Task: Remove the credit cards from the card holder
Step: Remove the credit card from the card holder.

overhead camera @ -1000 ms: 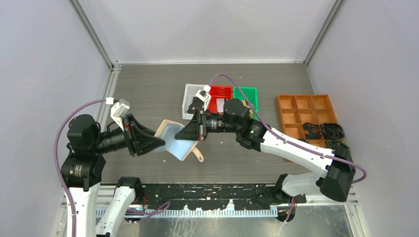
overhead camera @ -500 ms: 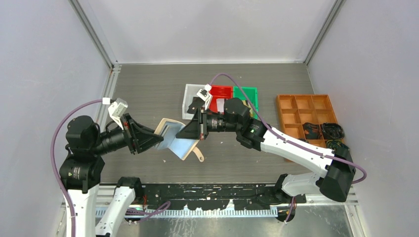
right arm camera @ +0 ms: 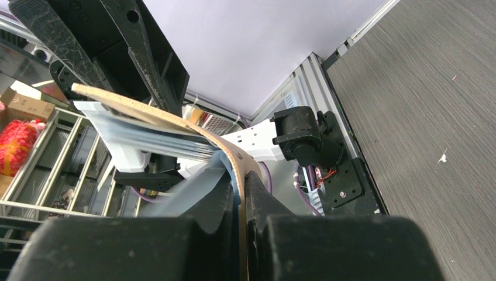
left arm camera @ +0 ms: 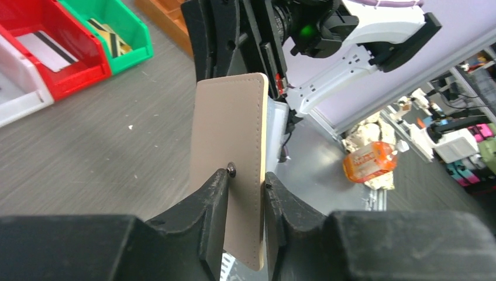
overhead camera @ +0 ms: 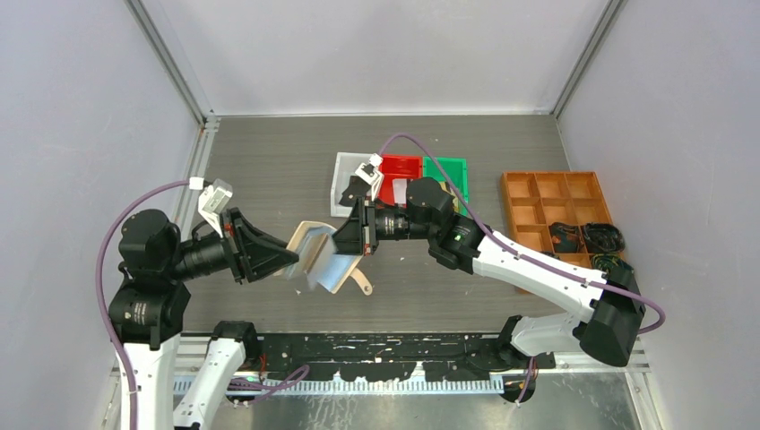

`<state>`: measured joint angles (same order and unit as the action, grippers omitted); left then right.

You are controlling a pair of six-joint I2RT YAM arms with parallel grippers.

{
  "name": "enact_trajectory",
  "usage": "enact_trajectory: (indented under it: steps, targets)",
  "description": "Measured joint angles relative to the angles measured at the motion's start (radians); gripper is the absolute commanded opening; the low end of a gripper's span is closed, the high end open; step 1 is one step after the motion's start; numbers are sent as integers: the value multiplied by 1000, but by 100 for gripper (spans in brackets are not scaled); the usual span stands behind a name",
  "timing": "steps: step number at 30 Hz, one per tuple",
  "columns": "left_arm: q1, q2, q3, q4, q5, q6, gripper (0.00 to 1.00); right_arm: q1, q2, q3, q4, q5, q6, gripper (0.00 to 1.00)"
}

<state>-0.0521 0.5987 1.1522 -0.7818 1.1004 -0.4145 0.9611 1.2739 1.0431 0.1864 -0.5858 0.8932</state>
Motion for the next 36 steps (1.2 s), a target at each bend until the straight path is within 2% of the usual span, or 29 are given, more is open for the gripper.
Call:
enact_trajectory:
  steps: [5,8,12,13,20,36]
  targets:
    - [0,6,-17,27,36,-29,33,0,0,0,0,-16,0,1]
    - [0,-2,-24,39,10,-31,35,0,0,0,0,-19,0,1]
    - [0,-35,-32,40,-103,1,35,-3,0,0,0,-19,0,1]
    - [0,-53,-36,40,-180,25,35,-4,0,0,-2,-19,0,1]
    - [0,-63,-56,29,-333,77,36,-5,0,3,-3,-35,3,1]
    - [0,-60,-74,72,-63,-56,36,-5,0,3,17,-58,16,1]
